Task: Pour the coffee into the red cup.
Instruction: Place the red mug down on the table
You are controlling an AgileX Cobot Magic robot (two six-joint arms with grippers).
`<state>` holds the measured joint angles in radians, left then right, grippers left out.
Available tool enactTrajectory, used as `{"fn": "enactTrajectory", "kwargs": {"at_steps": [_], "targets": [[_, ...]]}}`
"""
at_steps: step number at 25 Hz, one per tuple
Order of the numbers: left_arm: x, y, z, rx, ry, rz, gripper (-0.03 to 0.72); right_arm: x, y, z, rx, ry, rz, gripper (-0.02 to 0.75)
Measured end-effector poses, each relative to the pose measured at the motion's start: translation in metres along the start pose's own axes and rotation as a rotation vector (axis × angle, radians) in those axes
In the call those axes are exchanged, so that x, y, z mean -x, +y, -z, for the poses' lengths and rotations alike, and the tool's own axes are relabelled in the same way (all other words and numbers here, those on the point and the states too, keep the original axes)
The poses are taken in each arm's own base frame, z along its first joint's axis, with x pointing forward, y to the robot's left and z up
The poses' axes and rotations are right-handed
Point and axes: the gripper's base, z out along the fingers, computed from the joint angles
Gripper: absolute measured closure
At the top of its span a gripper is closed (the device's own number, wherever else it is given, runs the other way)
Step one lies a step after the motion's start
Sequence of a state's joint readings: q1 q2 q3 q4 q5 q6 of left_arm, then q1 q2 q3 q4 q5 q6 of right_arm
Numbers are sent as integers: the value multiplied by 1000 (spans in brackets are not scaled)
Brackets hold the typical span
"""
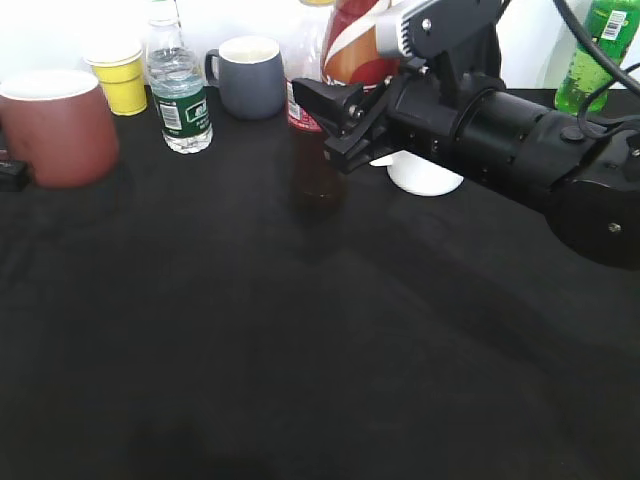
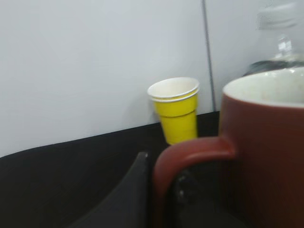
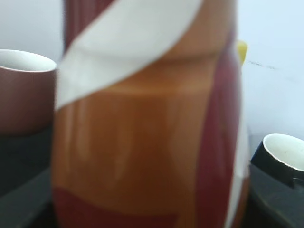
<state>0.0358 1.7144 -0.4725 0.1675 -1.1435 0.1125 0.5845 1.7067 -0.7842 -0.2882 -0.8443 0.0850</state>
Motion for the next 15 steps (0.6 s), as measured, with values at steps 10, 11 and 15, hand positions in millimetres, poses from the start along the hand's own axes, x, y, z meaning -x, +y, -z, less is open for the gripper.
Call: {"fn": "enactTrajectory", "kwargs": {"at_steps": [10,11,15], "targets": [[-49,40,-68,92,41,4,638,0,-1,0,-15,-1,-13,210],[-54,42,-73,94,44,3,638,0,-1,0,-16,-2,-14,210],[-71,54,-95,117,32,1,638,-1,-2,0,-17,10,-13,210]]}}
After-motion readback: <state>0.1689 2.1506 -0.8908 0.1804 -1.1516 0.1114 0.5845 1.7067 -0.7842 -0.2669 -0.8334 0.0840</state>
